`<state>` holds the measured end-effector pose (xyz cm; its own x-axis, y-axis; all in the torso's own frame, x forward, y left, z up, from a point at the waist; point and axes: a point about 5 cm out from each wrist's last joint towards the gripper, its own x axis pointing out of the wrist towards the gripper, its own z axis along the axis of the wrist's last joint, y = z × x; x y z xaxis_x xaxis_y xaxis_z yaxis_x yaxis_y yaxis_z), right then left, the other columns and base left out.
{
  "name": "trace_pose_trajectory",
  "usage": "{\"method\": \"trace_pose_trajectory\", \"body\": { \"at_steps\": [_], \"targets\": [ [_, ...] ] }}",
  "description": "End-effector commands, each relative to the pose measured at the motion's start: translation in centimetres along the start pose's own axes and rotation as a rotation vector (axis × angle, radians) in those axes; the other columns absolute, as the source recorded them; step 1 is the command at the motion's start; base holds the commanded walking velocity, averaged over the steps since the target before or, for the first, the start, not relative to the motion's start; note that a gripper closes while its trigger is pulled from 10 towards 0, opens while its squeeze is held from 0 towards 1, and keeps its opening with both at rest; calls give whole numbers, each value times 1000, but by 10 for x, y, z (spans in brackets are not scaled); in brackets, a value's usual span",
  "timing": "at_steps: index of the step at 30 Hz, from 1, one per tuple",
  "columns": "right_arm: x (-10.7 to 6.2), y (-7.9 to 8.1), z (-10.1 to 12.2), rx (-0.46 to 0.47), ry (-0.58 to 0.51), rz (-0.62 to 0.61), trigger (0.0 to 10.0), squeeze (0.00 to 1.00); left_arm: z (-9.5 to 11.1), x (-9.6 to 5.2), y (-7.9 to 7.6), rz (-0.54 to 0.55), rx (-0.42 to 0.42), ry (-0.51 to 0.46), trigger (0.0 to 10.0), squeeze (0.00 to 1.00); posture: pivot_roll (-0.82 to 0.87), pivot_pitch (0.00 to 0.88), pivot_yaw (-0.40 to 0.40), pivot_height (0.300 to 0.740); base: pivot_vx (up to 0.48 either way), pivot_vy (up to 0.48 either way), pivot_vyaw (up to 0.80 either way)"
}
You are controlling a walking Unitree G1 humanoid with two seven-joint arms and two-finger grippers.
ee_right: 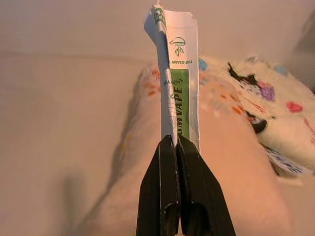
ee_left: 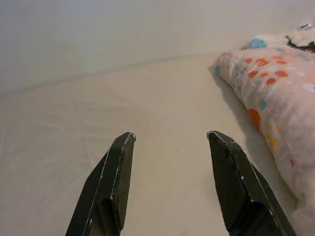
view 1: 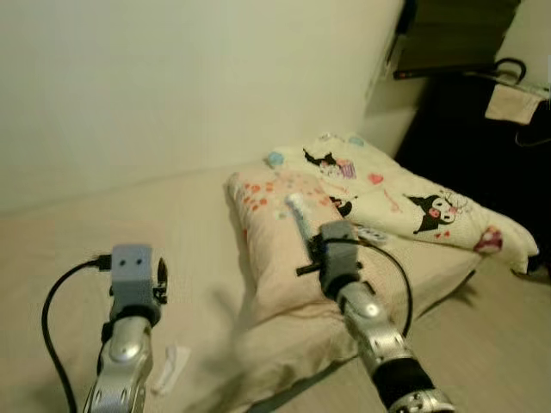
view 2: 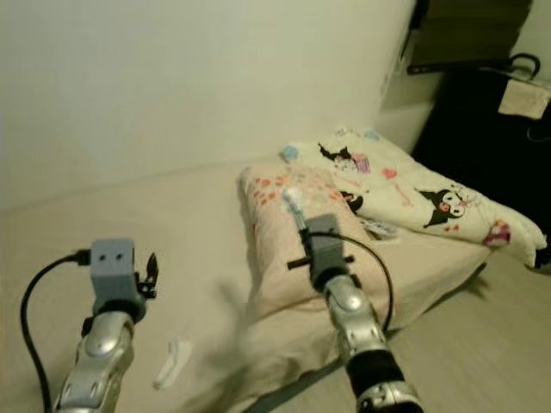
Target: Clean up the room
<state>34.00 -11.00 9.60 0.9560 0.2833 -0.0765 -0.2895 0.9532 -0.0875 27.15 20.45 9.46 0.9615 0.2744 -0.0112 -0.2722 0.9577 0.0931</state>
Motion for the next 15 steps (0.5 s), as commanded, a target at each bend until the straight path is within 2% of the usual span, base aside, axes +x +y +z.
{"method": "trace_pose_trajectory", "body": {
  "at_steps": [1,15],
  "targets": [
    [-1,-1,-4,1,14,4,10000,0,-1,1,-3,-4,7,6,10000,0,4,0,-102,731,0,0,-800],
    [1,-3,0,-7,4,-2,10000,0,1,6,-6,-7,4,0,10000,0,-9,0,-96,731,0,0,-800]
  ]
}}
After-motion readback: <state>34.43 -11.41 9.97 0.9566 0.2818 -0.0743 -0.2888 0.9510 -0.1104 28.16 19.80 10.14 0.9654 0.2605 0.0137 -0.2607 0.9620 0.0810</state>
